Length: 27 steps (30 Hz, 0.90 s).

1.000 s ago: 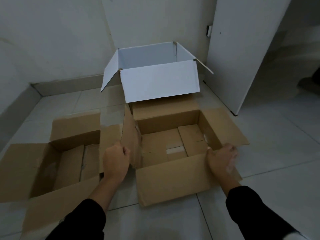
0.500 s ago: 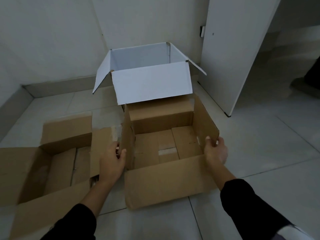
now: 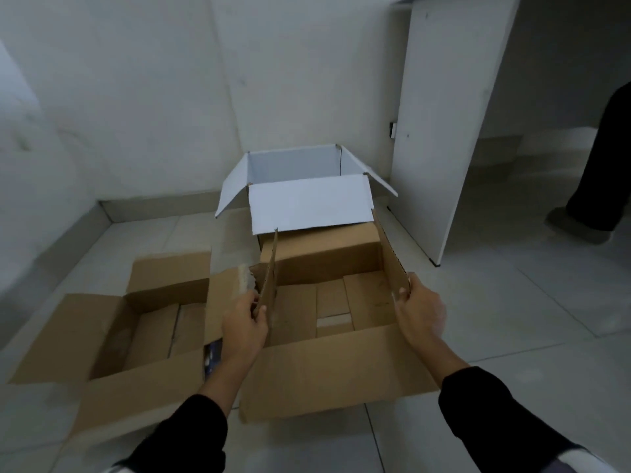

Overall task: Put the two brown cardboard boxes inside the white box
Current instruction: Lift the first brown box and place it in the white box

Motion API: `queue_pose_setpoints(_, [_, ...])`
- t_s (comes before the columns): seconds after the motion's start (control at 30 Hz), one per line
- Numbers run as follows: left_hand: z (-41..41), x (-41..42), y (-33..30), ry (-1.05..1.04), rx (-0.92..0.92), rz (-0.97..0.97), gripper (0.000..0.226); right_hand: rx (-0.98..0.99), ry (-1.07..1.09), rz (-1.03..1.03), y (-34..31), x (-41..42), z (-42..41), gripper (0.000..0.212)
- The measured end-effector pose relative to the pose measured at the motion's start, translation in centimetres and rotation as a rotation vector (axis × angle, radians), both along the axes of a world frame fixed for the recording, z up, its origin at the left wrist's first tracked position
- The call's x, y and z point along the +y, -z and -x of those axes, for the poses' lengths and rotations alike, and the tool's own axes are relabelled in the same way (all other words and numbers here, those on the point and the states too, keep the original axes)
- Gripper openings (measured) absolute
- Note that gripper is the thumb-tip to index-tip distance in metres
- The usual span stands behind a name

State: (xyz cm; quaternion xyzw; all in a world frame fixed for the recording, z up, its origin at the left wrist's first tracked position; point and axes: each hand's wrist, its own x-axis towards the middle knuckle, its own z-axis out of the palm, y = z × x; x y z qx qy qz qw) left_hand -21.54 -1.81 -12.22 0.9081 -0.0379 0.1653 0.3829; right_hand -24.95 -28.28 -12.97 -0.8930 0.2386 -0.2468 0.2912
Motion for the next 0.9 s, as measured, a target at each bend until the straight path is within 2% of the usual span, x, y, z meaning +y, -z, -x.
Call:
queue_pose_setpoints(0.3, [4.0,2.3,-8.2,-0.022,-0.195,-0.043,0.006,-0.096,0.020,0.058,-7.5,1.2,4.0,0.015])
queue_pose_setpoints(0.63, [7.3,6.5,-15.2,-0.112,-0.324,-0.122,0.012,-0.227,-0.052,-0.022,-13.4,4.9,5.5,0.017])
queue_pose_setpoints(0.77, [6.1,8.2,-17.5,-0.117,-0.368,-0.119,0.012,-0.243,-0.080,-0.031,-15.3,6.2,4.0,0.017])
queue_pose_setpoints(0.9, [1.6,9.3,-19.1,-0.113,-0.381,-0.123,0.010,-0.270,-0.084,-0.041,-16.6,6.8,0.1,0.025])
